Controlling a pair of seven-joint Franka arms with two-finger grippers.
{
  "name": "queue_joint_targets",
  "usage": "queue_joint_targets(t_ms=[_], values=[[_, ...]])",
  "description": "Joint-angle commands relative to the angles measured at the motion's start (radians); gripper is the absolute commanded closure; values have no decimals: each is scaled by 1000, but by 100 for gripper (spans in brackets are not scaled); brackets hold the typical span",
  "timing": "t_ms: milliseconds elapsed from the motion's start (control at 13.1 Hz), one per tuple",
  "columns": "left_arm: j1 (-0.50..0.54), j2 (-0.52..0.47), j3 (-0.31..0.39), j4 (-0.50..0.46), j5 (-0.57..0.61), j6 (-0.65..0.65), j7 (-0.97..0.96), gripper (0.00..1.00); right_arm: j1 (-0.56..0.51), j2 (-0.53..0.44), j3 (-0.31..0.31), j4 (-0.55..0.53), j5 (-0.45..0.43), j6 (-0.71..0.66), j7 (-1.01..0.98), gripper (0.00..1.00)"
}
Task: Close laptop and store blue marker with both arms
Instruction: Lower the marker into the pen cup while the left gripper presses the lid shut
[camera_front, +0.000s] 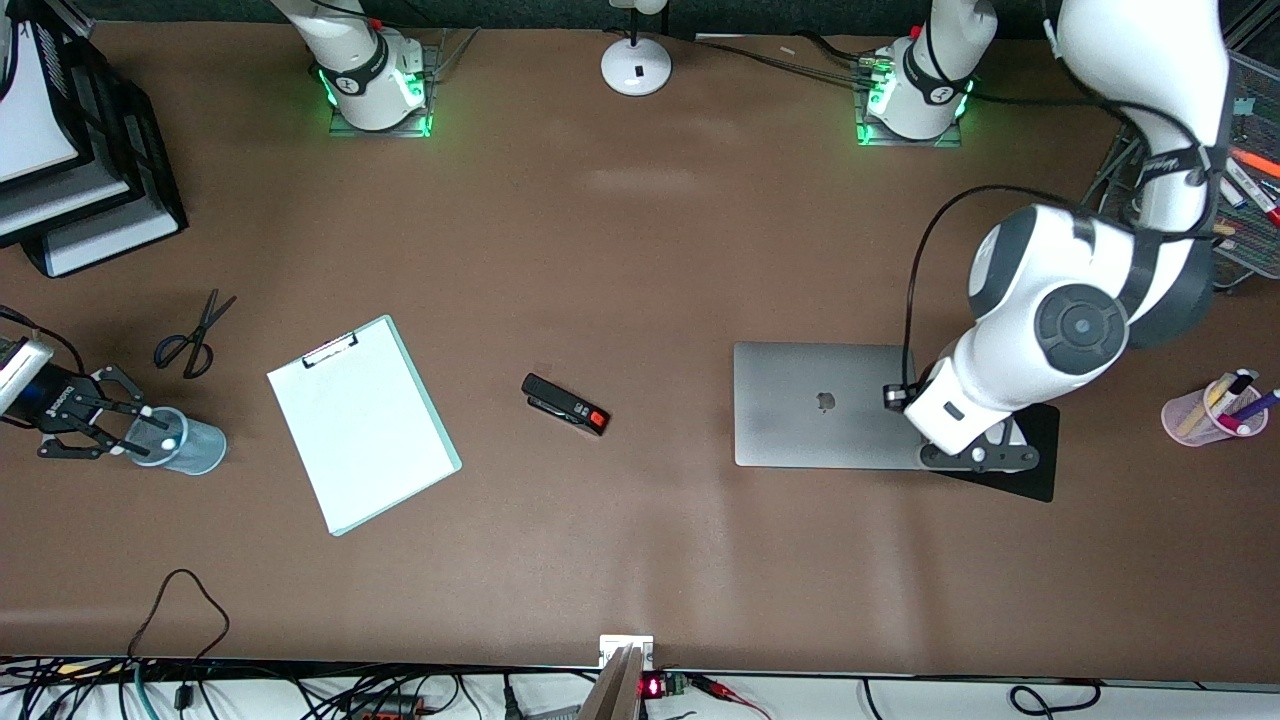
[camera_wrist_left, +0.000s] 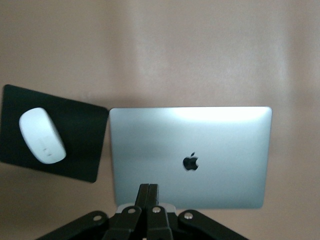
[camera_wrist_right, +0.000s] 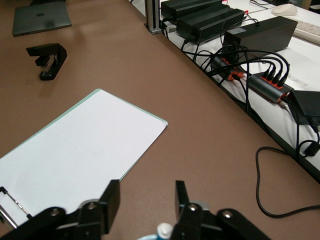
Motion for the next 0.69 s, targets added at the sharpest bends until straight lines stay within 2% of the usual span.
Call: queue_joint_targets(t_ms=[0, 306, 383, 459, 536, 612], values=[[43, -46, -13, 28, 13, -114, 104, 100, -2, -16, 12, 17, -6, -19, 141, 0], [69, -121, -13, 32, 12, -247, 190, 99, 47, -91, 16, 18, -173, -16, 503, 0], [69, -141, -11, 25, 12, -267, 206, 92, 64, -118, 16, 18, -225, -14, 592, 0], [78, -164, -11, 21, 12, -279, 232, 64, 82, -144, 16, 18, -268, -14, 682, 0], [93, -181, -11, 19, 10, -279, 278, 6, 102, -175, 16, 18, -326, -16, 789, 0], [119, -195, -13, 18, -14, -281, 327, 0, 122, -203, 16, 17, -389, -19, 895, 0]])
